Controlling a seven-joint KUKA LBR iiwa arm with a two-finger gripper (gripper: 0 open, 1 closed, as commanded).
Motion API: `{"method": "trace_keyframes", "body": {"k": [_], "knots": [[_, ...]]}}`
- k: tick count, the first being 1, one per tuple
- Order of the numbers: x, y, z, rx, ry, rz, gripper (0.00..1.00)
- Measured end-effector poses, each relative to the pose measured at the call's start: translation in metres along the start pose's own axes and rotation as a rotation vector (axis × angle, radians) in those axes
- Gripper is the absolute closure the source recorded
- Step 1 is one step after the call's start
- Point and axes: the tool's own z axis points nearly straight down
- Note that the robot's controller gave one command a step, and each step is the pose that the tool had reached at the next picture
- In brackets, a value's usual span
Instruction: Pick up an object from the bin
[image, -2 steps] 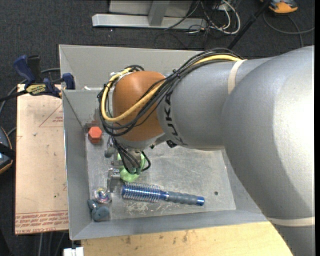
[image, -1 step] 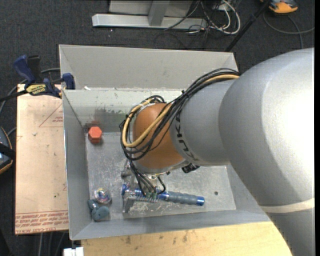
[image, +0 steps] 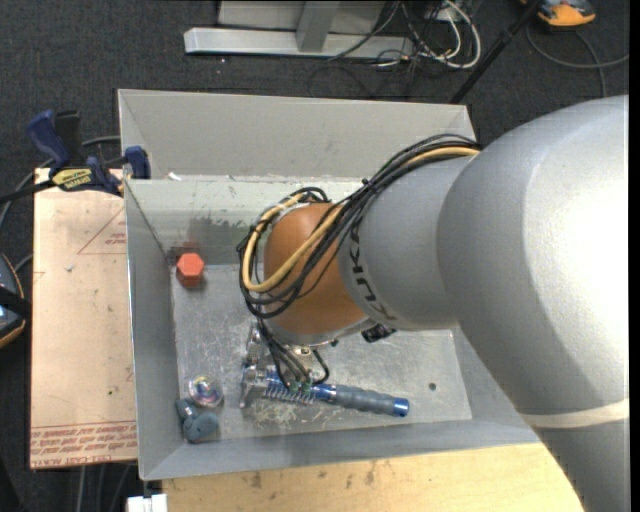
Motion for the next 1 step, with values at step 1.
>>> {"method": "trace_keyframes", "body": {"k": [1], "knots": [[-0.046,-0.0313,-0.1661,0.0,-0.009,-0.287,1.0]]}}
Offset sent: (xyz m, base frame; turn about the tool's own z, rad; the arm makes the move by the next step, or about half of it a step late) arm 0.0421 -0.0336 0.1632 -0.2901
